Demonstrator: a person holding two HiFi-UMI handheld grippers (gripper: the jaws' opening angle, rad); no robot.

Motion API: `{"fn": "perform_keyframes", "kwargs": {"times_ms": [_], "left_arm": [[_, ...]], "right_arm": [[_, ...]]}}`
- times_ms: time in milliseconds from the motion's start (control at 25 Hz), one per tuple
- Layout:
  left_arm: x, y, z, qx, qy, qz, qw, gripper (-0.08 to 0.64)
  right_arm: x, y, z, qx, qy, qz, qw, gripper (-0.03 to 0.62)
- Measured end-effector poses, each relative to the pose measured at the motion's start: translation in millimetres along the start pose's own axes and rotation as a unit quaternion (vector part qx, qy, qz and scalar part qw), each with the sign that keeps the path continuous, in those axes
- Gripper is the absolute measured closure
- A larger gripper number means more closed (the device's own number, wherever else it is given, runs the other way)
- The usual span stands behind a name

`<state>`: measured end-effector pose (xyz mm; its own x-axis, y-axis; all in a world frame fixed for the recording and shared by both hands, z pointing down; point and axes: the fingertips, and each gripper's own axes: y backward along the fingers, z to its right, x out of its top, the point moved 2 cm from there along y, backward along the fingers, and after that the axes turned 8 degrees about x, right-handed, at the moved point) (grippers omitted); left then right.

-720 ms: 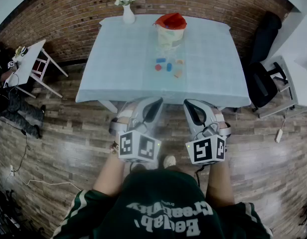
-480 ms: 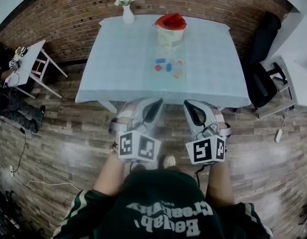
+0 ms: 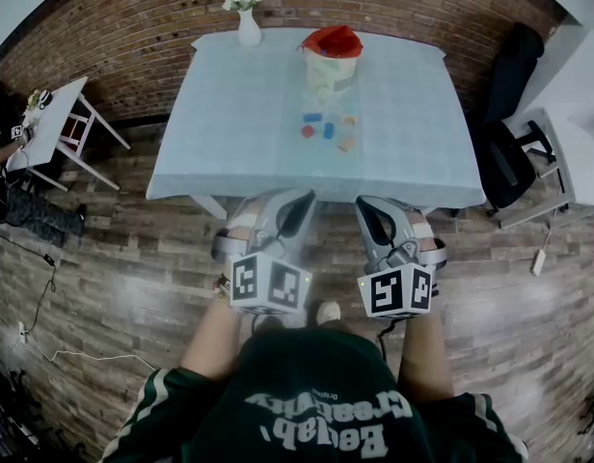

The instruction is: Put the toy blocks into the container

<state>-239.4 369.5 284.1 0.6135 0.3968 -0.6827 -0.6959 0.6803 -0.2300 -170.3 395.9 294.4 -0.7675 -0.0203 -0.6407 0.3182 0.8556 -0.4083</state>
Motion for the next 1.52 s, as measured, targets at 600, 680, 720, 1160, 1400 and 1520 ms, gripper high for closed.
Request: {"fn": "perform_keyframes", "kwargs": {"times_ms": [600,680,720,1160,1400,1520], "left_arm": [[-22,7,-13,-0.004,-0.006,0.011,0.9999,0.558],[-28,5,-14,-0.005,-0.005,0.011,0.9999,0.557],[-31,3,-15,-0.005,-0.006,0.009,0.9999,0.558],[-48,-52,-17,-0.015,0.003,0.000,0.9999,0.557],[-51,-112,-30,-0.014,0.007,-0.012,0.9998,0.557],[-54,-148,-37,-0.012,0.013,-0.025,0.9995,0.557]], "right_arm": [[16,-9,-8,-0.032,-0.003,-0.019,0.999,0.587],[15,-12,-8,-0.035,-0.006,-0.021,0.999,0.586],[14,-15,-8,-0.035,-0.006,-0.023,0.999,0.586],[-16,-55,20,-0.036,-0.017,-0.018,0.999,0.586],[-47,-85,62,-0.024,-0.020,-0.010,0.999,0.586],[-66,-104,89,-0.011,-0.018,-0.008,1.000,0.587]]}}
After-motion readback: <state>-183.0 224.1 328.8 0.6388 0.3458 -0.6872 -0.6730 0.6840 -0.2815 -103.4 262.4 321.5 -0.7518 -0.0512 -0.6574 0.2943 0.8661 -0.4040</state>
